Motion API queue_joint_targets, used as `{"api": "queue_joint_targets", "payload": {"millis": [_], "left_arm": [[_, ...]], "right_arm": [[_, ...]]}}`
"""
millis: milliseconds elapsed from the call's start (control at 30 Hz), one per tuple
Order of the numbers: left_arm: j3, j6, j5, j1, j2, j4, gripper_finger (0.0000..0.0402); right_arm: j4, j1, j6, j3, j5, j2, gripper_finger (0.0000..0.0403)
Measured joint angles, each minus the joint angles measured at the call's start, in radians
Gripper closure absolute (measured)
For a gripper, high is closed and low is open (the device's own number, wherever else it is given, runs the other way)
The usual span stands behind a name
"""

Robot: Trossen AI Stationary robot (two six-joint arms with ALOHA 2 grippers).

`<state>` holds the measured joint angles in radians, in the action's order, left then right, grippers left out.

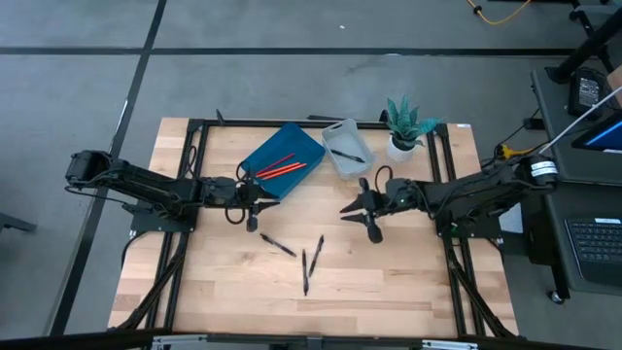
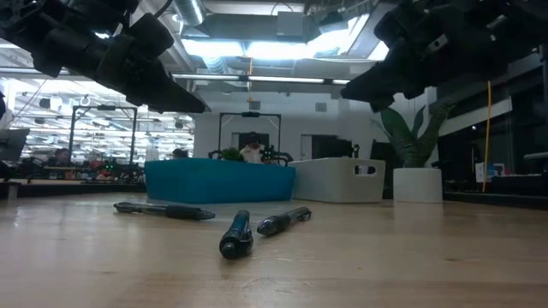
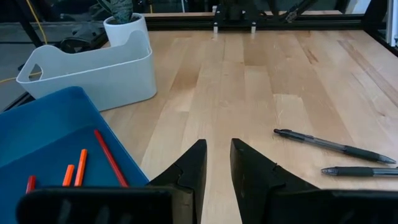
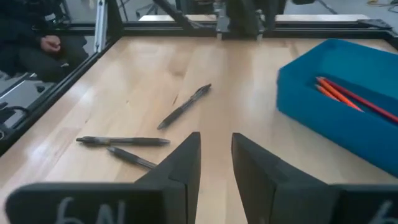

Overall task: Sort pens & pencils
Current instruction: Put the black pen into the gray bin

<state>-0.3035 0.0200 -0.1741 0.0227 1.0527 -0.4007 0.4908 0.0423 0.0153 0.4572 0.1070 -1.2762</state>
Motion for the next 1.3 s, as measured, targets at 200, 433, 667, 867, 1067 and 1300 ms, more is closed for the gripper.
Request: {"api": "queue_joint_targets", "payload": {"millis": [200, 433, 667, 867, 1067, 1300], "left_arm": [[0.0, -0.001, 0.0, 0.0, 0.0, 0.002, 0.0335], [0.0, -0.001, 0.0, 0.0, 0.0, 0.004, 0.0335], [0.0, -0.001, 0.0, 0.0, 0.0, 0.005, 0.0335], [0.0, -0.001, 0.0, 0.0, 0.0, 0.012, 0.0335], [0.0, -0.002, 0.0, 0.0, 0.0, 0.019, 0.0335], [0.0, -0.002, 0.0, 0.0, 0.0, 0.022, 0.0335]], "right_arm": [[-0.01, 0.031, -0.02, 0.065, 0.027, -0.092, 0.0311], [-0.094, 0.05, -0.027, 0.189, 0.088, -0.195, 0.0311], [-0.241, 0.068, -0.091, 0.33, 0.105, -0.289, 0.0311], [-0.436, 0.068, -0.138, 0.455, 0.142, -0.333, 0.0311], [-0.634, 0.083, -0.184, 0.583, 0.158, -0.403, 0.0311], [-0.876, 0.12, -0.234, 0.747, 0.154, -0.491, 0.0311]]}}
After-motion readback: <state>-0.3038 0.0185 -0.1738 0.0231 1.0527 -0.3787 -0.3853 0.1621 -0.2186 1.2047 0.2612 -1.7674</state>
